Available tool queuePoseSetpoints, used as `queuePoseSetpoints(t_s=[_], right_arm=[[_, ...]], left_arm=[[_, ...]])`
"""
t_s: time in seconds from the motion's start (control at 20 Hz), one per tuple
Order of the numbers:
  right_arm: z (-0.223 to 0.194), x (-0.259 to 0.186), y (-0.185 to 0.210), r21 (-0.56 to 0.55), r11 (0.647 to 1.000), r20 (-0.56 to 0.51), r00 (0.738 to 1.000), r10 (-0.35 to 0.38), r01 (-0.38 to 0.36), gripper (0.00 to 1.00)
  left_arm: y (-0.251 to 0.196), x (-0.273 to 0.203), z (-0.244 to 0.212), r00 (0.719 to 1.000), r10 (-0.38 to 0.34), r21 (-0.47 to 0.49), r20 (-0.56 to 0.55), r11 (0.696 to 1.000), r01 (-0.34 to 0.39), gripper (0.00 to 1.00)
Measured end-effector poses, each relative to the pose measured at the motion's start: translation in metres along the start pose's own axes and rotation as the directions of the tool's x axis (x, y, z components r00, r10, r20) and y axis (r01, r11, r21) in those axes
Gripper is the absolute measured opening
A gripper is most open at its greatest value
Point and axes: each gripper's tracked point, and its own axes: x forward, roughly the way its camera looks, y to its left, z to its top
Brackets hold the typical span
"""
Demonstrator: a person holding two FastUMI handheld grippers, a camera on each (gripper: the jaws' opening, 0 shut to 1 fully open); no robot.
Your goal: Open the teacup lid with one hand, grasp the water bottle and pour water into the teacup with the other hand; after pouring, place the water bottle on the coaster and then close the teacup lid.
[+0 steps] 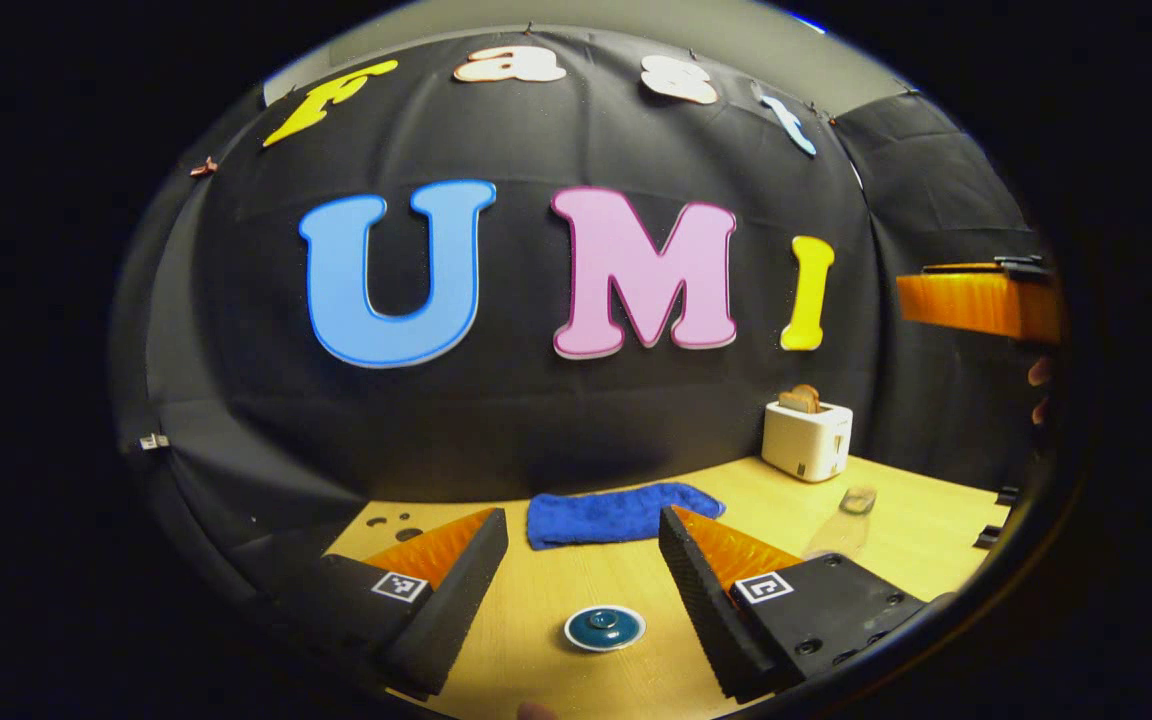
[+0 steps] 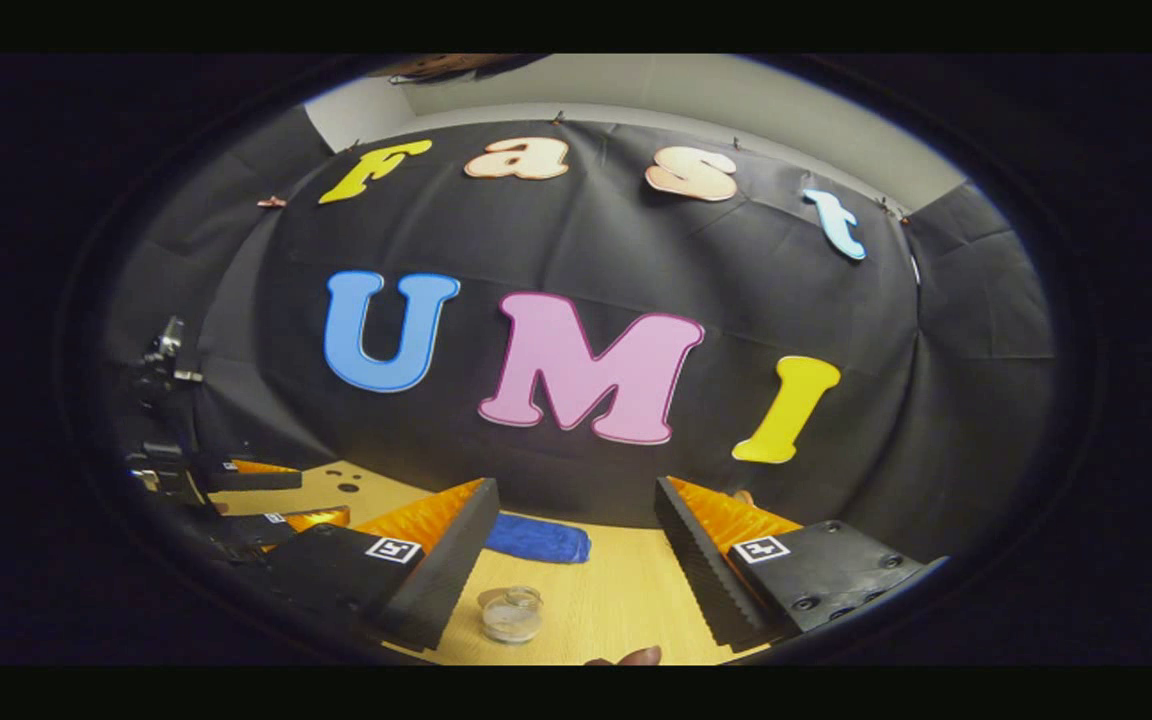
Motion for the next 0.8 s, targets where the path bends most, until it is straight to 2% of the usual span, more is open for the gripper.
queuePoseSetpoints(t_s=[0.35,0.45,0.5,0.55,0.6,0.65,0.8], right_arm=[[-0.106,0.010,0.009,0.008,1.000,-0.084,0.996,0.022,-0.021,0.97],[-0.125,0.008,0.012,0.015,1.000,-0.098,0.995,0.020,-0.018,0.97],[-0.131,0.007,0.013,0.015,1.000,-0.103,0.995,0.019,-0.018,0.96],[-0.139,0.005,0.014,0.015,1.000,-0.110,0.994,0.019,-0.018,0.97],[-0.144,0.002,0.015,0.016,1.000,-0.119,0.993,0.021,-0.019,0.96],[-0.149,0.000,0.016,0.019,1.000,-0.126,0.992,0.023,-0.021,0.97],[-0.155,-0.009,0.017,0.025,0.999,-0.142,0.990,0.025,-0.021,0.96]], left_arm=[[-0.014,0.052,-0.109,0.995,0.033,0.004,-0.095,0.999,-0.033,0.96],[-0.018,0.062,-0.129,0.994,0.038,0.013,-0.103,0.999,-0.037,0.89],[-0.021,0.065,-0.137,0.994,0.040,0.016,-0.105,0.999,-0.039,0.82],[-0.023,0.068,-0.141,0.993,0.040,0.019,-0.107,0.999,-0.038,0.86],[-0.021,0.070,-0.147,0.993,0.040,0.023,-0.108,0.999,-0.038,0.71],[-0.022,0.072,-0.151,0.993,0.040,0.023,-0.114,0.999,-0.038,0.67],[-0.023,0.075,-0.167,0.989,0.037,-0.002,-0.144,0.999,-0.038,0.61]])
